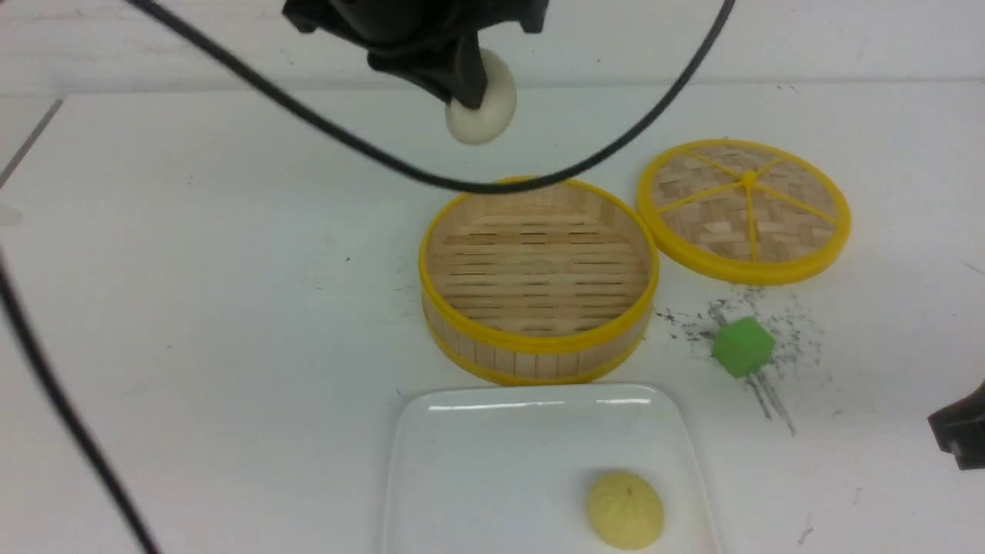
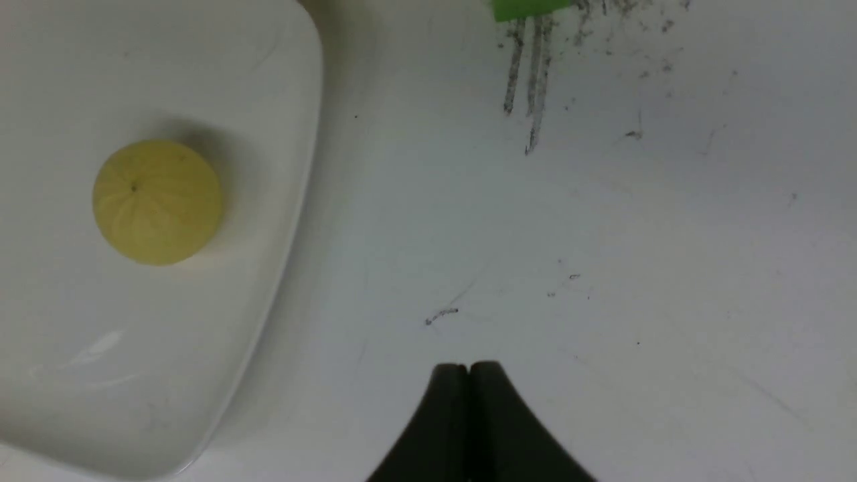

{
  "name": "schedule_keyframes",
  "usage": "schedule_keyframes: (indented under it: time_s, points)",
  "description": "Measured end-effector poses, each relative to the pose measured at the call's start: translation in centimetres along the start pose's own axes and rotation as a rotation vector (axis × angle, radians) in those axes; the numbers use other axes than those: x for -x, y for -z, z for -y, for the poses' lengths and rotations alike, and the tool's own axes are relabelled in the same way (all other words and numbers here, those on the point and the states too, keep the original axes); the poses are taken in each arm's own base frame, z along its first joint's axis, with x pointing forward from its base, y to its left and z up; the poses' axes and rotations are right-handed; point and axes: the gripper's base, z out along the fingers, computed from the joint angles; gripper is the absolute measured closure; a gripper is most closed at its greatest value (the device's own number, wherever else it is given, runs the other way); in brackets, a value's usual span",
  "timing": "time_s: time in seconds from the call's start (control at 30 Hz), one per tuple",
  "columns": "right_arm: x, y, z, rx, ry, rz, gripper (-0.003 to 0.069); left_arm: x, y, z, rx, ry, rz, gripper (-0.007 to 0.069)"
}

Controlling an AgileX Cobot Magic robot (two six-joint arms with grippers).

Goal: Put the steamed buns into the plate on the white tablecloth.
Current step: 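Carry the bun from the bamboo steamer to the plate with the left gripper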

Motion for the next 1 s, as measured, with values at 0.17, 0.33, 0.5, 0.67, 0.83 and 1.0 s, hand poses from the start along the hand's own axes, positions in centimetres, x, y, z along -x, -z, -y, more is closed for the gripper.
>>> schedule_keyframes:
  time_s: [0.17,0.33,0.5,0.67,0.83,1.0]
  points:
    - [0.0,0.0,0.0,0.0,0.0,0.0,0.0651,-7.2,-3.8,1.2,0.006,0.012,-0.273,0.0592]
    - [0.0,0.0,0.0,0.002,-0.001,0.0,0.0647,-13.2,-9.4,2.5,0.041,0.024,-0.433,0.0571]
    - [0.0,0.1,-0.1,0.014,-0.01,0.003,0.0643,-15.7,-13.9,2.6,0.114,0.088,-0.434,0.048]
    - [-0.4,1.0,-0.3,0.018,-0.004,0.031,0.0641,-15.8,-15.6,2.2,0.153,0.101,-0.409,0.0351]
    - [-2.9,5.5,-0.8,0.024,0.037,0.162,0.0639,-14.7,-15.3,2.6,0.14,0.106,-0.362,0.0188]
    - [-7.7,10.4,-1.2,0.034,0.073,0.334,0.0636,-12.4,-13.0,3.3,0.114,0.09,-0.27,0.0142]
